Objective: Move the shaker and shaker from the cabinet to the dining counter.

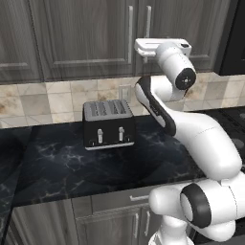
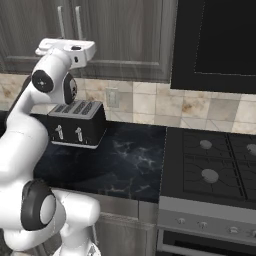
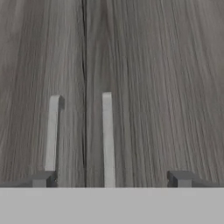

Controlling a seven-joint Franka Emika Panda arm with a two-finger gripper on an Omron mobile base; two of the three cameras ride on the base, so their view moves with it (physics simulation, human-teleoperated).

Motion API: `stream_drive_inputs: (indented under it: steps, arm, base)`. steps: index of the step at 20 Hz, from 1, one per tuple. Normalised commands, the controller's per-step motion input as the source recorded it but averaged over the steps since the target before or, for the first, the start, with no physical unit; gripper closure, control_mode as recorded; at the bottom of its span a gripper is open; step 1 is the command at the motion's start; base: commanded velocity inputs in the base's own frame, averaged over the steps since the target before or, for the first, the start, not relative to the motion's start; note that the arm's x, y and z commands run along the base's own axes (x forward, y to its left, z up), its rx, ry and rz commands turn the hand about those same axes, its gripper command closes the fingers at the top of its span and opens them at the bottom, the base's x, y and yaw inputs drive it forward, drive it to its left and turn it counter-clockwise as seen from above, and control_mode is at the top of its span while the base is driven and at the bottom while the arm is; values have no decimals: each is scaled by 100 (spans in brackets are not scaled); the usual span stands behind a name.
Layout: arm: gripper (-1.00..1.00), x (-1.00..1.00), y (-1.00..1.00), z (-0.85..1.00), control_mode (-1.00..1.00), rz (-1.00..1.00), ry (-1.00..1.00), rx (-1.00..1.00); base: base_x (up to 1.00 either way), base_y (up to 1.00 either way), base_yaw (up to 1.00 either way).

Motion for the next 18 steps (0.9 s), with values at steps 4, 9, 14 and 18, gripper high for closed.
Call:
stream_drive_inputs:
  steps: [4,9,14,18]
  arm:
    - [-100,50,0,0,-100,-1,0,0]
    - [-100,47,0,0,-100,-1,0,0]
    - [-100,58,0,0,-100,-4,0,0]
    - [-100,62,0,0,-100,-4,4,0]
  base:
    - [0,0,0]
    - [0,0,0]
    - [0,0,0]
    - [0,0,0]
